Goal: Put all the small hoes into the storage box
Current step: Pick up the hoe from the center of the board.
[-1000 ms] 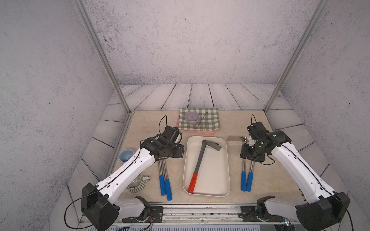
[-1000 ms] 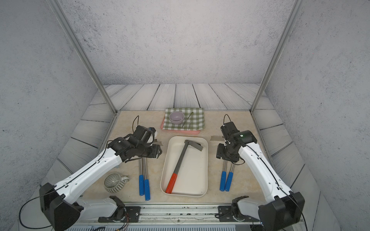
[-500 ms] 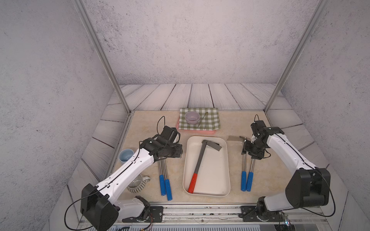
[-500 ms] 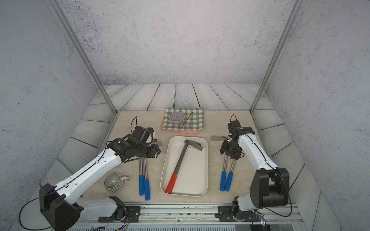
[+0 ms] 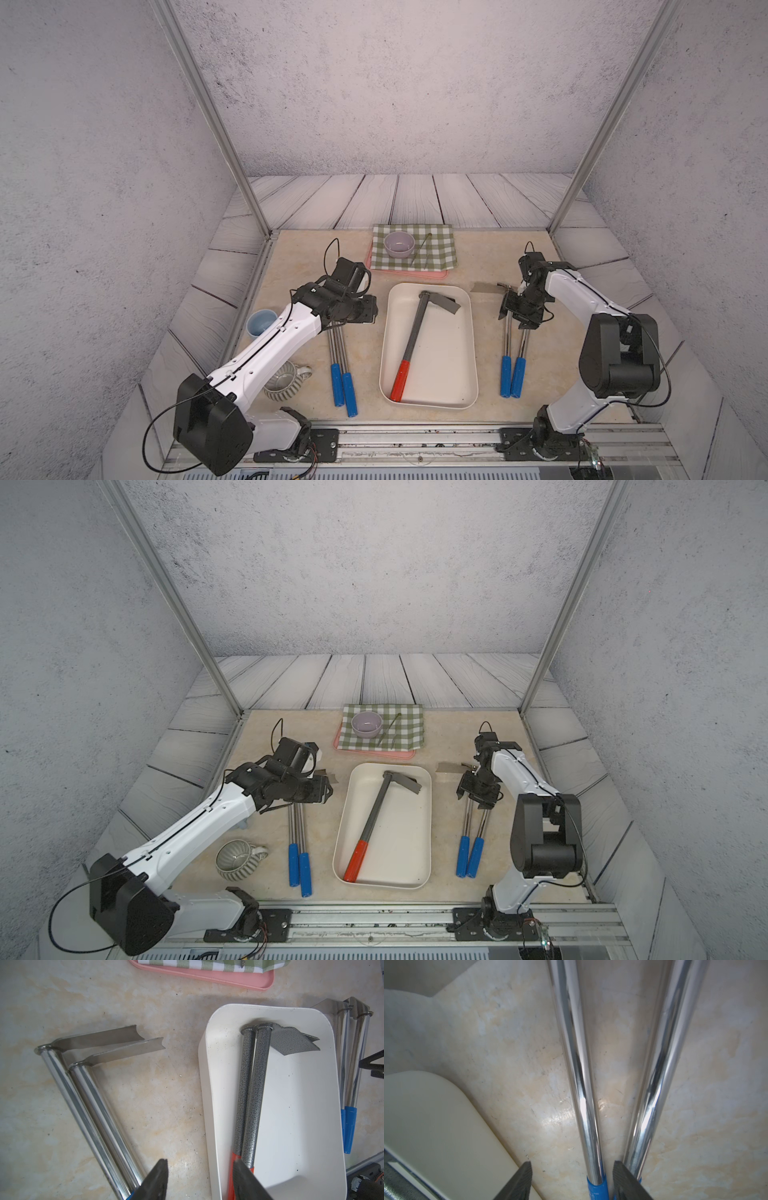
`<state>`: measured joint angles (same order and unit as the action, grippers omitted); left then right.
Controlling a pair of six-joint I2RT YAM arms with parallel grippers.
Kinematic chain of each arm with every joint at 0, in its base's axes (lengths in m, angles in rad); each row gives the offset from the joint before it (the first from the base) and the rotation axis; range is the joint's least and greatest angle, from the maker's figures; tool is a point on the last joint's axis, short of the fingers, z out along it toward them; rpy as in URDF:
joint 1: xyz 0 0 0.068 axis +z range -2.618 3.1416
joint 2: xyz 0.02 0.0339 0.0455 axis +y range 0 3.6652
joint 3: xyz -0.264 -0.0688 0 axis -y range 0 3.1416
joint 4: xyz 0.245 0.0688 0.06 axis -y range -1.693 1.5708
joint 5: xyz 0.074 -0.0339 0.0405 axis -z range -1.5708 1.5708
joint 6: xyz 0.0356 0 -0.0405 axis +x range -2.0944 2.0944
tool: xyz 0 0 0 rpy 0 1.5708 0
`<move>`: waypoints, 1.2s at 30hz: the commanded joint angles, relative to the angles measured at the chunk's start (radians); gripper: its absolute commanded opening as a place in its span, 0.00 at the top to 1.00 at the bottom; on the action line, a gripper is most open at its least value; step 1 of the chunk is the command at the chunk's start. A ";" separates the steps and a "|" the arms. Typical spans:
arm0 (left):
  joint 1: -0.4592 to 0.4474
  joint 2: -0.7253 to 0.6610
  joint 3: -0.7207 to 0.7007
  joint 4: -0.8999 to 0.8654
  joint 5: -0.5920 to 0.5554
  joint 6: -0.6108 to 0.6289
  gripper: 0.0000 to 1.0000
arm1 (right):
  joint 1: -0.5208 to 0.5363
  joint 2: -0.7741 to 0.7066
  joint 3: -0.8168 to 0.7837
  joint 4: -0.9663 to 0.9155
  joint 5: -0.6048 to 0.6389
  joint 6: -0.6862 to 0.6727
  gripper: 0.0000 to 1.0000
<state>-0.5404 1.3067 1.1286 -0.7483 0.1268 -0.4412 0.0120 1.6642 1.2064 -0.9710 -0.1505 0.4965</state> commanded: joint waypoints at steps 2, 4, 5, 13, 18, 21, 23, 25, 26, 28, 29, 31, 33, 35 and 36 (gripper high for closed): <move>0.017 0.019 0.003 0.015 0.025 0.024 0.46 | -0.022 0.032 0.028 0.009 0.007 -0.013 0.35; 0.021 0.021 0.000 0.019 0.032 0.024 0.46 | -0.025 0.045 0.031 0.013 0.007 -0.016 0.35; 0.022 0.024 0.001 0.021 0.034 0.020 0.46 | -0.029 0.051 0.033 0.015 0.004 -0.018 0.35; 0.028 0.035 0.003 0.021 0.040 0.019 0.46 | -0.030 0.099 0.057 0.008 -0.011 -0.025 0.35; 0.034 0.041 -0.002 0.022 0.049 0.018 0.46 | -0.030 0.121 0.067 0.006 -0.011 -0.029 0.36; 0.036 0.045 -0.001 0.026 0.054 0.018 0.46 | -0.030 0.142 0.074 0.008 -0.010 -0.029 0.35; 0.037 0.043 -0.002 0.026 0.056 0.019 0.46 | -0.030 0.157 0.078 0.014 -0.008 -0.027 0.36; 0.039 0.042 -0.002 0.026 0.056 0.020 0.46 | -0.030 0.174 0.081 0.018 -0.004 -0.025 0.36; 0.040 0.042 -0.002 0.026 0.057 0.021 0.46 | -0.030 0.180 0.082 0.021 -0.003 -0.026 0.36; 0.040 0.042 -0.003 0.027 0.059 0.018 0.46 | -0.029 0.194 0.083 0.028 0.001 -0.026 0.37; 0.040 0.042 -0.004 0.028 0.061 0.017 0.46 | -0.029 0.202 0.084 0.032 0.002 -0.026 0.37; 0.042 0.042 -0.009 0.032 0.062 0.015 0.46 | -0.029 0.216 0.082 0.041 0.000 -0.024 0.38; 0.042 0.042 -0.013 0.035 0.065 0.012 0.46 | -0.029 0.229 0.081 0.046 -0.006 -0.024 0.39; 0.042 0.042 -0.013 0.035 0.068 0.011 0.46 | -0.029 0.239 0.079 0.050 -0.008 -0.023 0.39; 0.042 0.043 -0.012 0.035 0.068 0.011 0.46 | -0.028 0.239 0.077 0.053 -0.008 -0.023 0.39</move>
<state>-0.5060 1.3453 1.1275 -0.7181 0.1879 -0.4332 -0.0143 1.8923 1.2716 -0.9192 -0.1581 0.4774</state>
